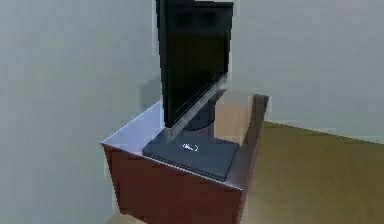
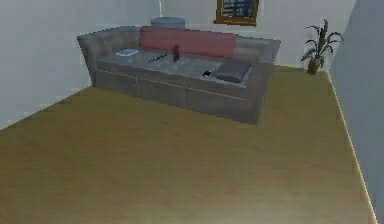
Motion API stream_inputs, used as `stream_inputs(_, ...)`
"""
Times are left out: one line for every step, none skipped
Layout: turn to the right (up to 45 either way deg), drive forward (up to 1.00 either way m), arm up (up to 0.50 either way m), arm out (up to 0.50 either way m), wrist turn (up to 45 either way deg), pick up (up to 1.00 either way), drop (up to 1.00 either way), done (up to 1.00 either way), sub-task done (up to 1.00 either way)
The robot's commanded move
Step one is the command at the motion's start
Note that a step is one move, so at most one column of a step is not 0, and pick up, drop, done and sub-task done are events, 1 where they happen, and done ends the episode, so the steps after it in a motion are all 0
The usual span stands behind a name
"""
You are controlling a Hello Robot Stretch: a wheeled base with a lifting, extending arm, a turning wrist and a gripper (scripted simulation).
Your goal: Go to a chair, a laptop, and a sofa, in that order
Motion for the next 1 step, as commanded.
stream_inputs(0.0, 0.0, 0.0, 0.0, 0.0, 0.0, 0.0, 0.0, 1.0)
